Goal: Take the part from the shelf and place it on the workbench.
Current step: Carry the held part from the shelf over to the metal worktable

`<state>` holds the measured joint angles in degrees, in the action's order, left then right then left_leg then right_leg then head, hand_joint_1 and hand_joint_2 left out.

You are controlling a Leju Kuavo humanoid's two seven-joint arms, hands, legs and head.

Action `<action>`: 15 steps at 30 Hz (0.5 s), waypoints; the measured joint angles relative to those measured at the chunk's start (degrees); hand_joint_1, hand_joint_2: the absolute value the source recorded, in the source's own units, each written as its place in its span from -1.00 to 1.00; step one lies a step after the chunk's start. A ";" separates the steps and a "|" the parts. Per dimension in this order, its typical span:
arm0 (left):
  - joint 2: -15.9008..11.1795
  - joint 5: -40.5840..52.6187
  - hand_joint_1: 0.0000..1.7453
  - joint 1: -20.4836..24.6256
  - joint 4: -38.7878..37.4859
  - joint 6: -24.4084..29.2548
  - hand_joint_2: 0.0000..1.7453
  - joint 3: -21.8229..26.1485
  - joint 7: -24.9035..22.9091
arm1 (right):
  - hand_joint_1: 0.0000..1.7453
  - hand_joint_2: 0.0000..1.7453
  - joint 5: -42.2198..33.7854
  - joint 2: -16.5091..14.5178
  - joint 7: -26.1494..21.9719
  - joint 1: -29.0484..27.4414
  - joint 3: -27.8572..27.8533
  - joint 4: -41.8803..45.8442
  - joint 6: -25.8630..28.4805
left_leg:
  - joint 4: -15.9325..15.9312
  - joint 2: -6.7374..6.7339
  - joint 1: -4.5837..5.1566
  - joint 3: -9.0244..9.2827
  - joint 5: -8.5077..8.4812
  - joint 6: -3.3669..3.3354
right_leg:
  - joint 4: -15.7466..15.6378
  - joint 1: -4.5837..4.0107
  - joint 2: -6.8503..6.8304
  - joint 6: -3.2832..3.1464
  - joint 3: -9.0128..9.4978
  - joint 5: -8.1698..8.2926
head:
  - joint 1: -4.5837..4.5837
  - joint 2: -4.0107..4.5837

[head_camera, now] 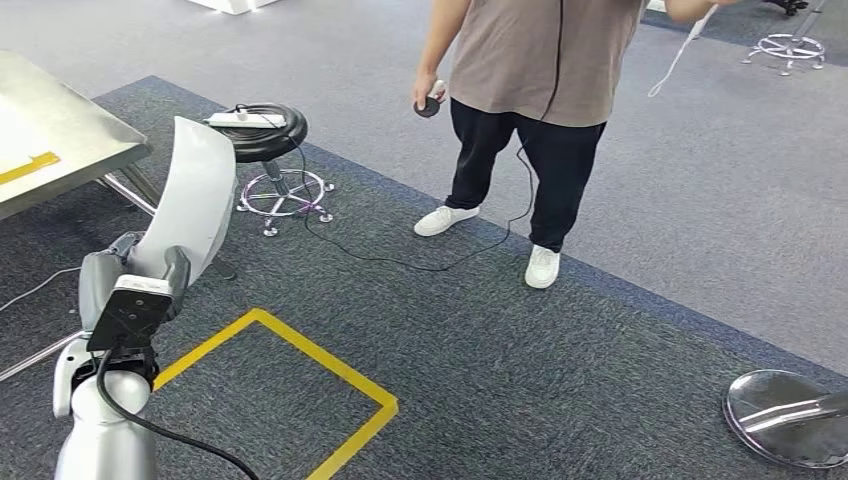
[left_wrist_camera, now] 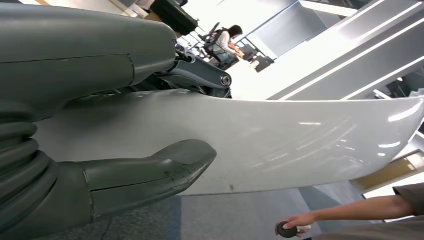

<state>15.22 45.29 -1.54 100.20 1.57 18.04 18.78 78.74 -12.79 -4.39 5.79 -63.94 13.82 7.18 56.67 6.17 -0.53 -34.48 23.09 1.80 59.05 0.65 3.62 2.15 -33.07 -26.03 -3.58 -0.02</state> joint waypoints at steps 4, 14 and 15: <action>-0.10 0.02 1.00 0.12 -0.11 0.03 1.00 0.07 0.01 | -1.00 1.00 0.16 0.00 -0.13 0.06 -0.02 0.01 -0.03 | 4.94 -2.99 0.08 -2.51 3.20 0.89 | -0.50 0.02 -2.25 -1.45 0.13 0.47 | -0.43 0.00; 0.03 1.09 1.00 0.53 -0.57 -0.02 1.00 -0.33 -0.11 | -1.00 1.00 -0.45 0.19 -0.49 0.06 -0.02 0.04 -0.14 | 0.46 -10.19 0.59 0.73 0.91 0.27 | -0.40 -0.92 -8.10 -0.68 0.69 -0.29 | -0.57 0.00; 0.06 1.20 1.00 0.59 -0.56 -0.02 1.00 -0.41 -0.20 | -1.00 1.00 -0.51 0.20 -0.48 0.07 -0.03 0.05 -0.14 | 0.23 -9.64 0.70 0.64 0.95 -0.13 | -0.46 -0.99 -8.68 -0.39 0.82 -0.36 | -0.50 0.00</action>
<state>15.28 46.48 -0.95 99.64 1.55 17.63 18.57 78.23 -12.58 -4.87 5.86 -63.97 13.88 7.04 56.90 -3.46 0.17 -33.84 24.04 1.68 58.59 -0.34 -5.06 1.76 -32.25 -26.39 -4.08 -0.02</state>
